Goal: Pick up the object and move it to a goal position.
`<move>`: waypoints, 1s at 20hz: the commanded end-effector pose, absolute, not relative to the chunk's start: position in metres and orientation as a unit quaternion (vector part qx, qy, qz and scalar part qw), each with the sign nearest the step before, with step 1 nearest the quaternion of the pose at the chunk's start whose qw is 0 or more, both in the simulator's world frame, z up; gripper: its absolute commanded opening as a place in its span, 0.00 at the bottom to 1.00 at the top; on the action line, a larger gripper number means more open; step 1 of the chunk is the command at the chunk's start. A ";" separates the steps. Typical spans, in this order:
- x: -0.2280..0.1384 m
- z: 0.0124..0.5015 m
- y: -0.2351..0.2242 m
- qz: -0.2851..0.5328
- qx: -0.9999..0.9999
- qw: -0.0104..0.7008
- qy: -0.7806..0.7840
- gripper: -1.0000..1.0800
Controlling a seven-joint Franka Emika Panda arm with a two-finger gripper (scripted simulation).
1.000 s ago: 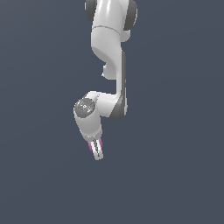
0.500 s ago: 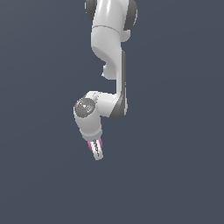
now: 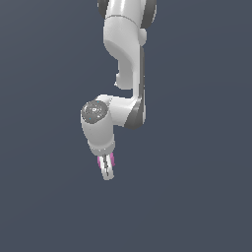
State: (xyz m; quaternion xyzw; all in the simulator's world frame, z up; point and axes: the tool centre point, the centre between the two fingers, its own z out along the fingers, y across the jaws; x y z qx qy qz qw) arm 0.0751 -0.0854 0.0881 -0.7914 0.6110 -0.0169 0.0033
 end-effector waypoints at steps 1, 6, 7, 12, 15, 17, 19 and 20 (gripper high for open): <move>0.080 0.107 -0.085 -0.024 -0.780 0.005 0.625 0.00; 0.093 0.154 -0.083 -0.043 -0.748 0.009 0.662 0.00; 0.095 0.165 -0.083 -0.047 -0.741 0.010 0.670 0.00; 0.107 0.217 -0.083 -0.068 -0.704 0.013 0.707 0.00; 0.112 0.249 -0.082 -0.080 -0.680 0.015 0.728 0.00; 0.116 0.270 -0.082 -0.088 -0.664 0.016 0.742 0.00; 0.119 0.292 -0.082 -0.097 -0.647 0.017 0.756 0.00; 0.121 0.302 -0.082 -0.101 -0.639 0.018 0.763 0.00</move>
